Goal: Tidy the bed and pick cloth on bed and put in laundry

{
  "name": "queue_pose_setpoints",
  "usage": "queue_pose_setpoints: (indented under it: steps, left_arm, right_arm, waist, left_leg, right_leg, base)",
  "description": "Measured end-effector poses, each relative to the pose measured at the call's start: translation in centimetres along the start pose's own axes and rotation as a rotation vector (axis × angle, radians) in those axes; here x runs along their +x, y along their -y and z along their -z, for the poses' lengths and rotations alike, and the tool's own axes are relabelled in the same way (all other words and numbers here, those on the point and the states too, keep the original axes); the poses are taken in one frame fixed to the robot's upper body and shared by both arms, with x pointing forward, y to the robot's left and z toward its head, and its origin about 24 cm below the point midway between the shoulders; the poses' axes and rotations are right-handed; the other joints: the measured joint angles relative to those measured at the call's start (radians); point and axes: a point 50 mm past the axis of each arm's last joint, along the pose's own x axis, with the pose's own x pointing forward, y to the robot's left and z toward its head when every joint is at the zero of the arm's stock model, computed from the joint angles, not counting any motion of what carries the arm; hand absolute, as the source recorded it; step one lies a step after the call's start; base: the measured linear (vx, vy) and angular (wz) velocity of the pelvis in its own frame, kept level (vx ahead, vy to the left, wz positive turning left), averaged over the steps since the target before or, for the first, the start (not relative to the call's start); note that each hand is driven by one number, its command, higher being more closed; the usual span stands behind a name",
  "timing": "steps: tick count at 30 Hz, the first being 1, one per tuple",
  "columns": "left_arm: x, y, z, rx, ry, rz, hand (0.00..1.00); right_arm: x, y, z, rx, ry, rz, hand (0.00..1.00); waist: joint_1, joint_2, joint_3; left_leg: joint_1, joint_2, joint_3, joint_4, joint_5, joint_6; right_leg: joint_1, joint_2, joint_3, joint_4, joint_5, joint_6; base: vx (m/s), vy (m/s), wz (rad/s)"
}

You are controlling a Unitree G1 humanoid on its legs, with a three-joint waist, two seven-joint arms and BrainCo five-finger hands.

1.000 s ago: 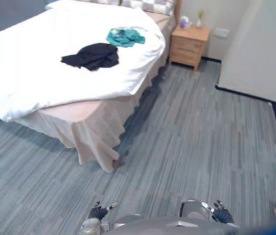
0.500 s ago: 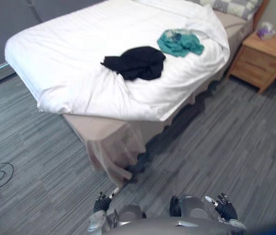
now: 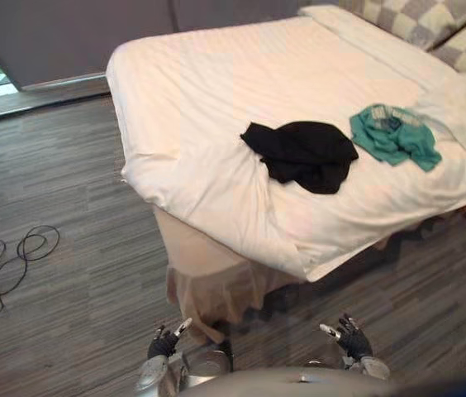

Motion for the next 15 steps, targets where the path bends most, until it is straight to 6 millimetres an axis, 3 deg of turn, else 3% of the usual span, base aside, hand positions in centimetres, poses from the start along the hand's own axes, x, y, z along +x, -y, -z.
queue_pose_setpoints:
  steps: [3, 5, 6, 15]
  left_arm:
    - [-0.1, 0.2, 0.8, -0.039, -0.041, -0.007, 0.00]
    - [-0.2, 0.5, 1.4, -0.061, -0.072, -0.002, 0.00]
    - [-0.3, 0.6, 1.6, -0.068, -0.078, -0.001, 0.00]
    - [-0.1, 0.2, 1.0, -0.053, -0.066, 0.021, 0.00]
  right_arm:
    - [-0.1, 0.9, 0.3, 0.018, -0.017, 0.043, 0.00]
    - [0.0, 1.6, -0.1, -0.001, -0.018, 0.047, 0.00]
    - [0.0, 1.6, -0.1, -0.002, -0.020, 0.046, 0.00]
    - [0.5, 0.3, -0.1, -0.035, -0.070, -0.040, 0.00]
  waist:
    - [0.007, 0.020, -0.009]
    - [0.011, 0.053, -0.012]
    - [0.010, 0.057, -0.013]
    - [0.011, 0.025, -0.005]
  left_leg:
    - [0.047, 0.014, -0.025, -0.094, 0.036, -0.027]
    - [0.058, 0.011, -0.026, -0.132, 0.057, -0.029]
    - [0.058, 0.011, -0.026, -0.132, 0.057, -0.029]
    - [0.068, 0.004, -0.023, -0.138, 0.057, -0.029]
  right_leg:
    - [0.011, 0.006, -0.031, 0.010, -0.007, -0.004]
    - [0.012, 0.008, -0.028, -0.002, -0.024, -0.007]
    - [0.013, 0.009, -0.026, -0.004, -0.024, -0.007]
    - [0.056, 0.022, -0.001, -0.081, -0.007, -0.006]
  base:
    - [0.00, -0.068, 0.46]
    - [0.02, -0.038, 0.02]
    - [0.00, 0.000, 0.00]
    - [0.00, 0.005, -0.03]
